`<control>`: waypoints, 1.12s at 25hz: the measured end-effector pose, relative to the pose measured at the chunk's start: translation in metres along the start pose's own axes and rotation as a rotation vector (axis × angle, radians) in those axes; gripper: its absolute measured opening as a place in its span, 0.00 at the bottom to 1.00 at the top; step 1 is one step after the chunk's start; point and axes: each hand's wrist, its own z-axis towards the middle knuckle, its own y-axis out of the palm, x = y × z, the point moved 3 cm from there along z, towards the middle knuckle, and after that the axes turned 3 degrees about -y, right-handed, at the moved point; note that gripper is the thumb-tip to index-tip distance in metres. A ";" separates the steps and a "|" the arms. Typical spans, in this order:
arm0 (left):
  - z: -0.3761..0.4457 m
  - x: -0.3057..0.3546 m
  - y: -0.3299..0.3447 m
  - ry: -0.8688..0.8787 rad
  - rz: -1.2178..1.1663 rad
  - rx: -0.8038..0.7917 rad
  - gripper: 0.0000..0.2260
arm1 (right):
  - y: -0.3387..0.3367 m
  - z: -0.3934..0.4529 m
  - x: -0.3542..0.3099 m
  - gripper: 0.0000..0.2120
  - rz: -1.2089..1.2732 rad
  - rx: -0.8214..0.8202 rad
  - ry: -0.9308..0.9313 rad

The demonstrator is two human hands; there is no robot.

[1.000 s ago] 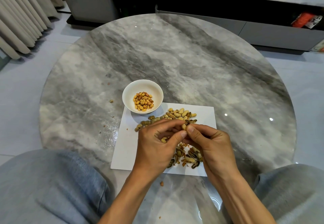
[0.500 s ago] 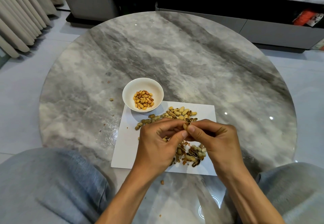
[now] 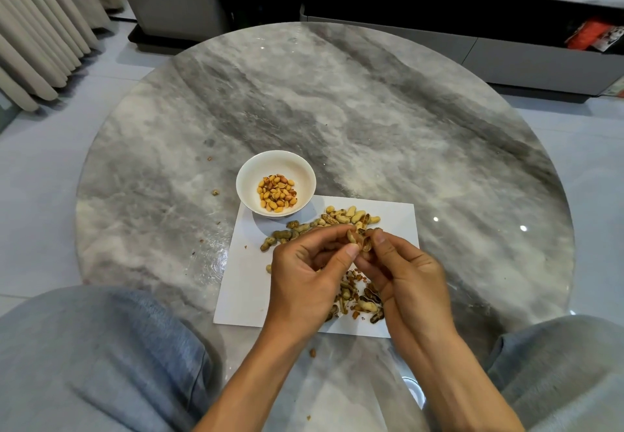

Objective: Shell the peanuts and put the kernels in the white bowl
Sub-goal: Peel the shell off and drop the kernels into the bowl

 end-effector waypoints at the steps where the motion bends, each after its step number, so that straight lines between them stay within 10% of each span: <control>1: 0.000 -0.001 0.000 -0.030 -0.019 0.001 0.12 | -0.001 0.002 0.000 0.08 0.042 0.017 0.044; 5: 0.002 0.002 -0.001 -0.009 0.085 -0.026 0.12 | -0.003 0.006 0.007 0.11 0.060 -0.004 0.238; 11: -0.006 0.001 0.007 0.538 0.946 -0.171 0.13 | 0.003 0.001 0.017 0.12 0.264 -0.084 0.447; 18: 0.000 0.006 -0.012 0.218 0.839 -0.019 0.14 | -0.003 0.003 0.010 0.15 0.282 -0.006 0.457; 28: -0.009 -0.003 0.005 0.417 0.823 -0.279 0.10 | -0.001 -0.001 0.010 0.18 0.363 -0.064 0.472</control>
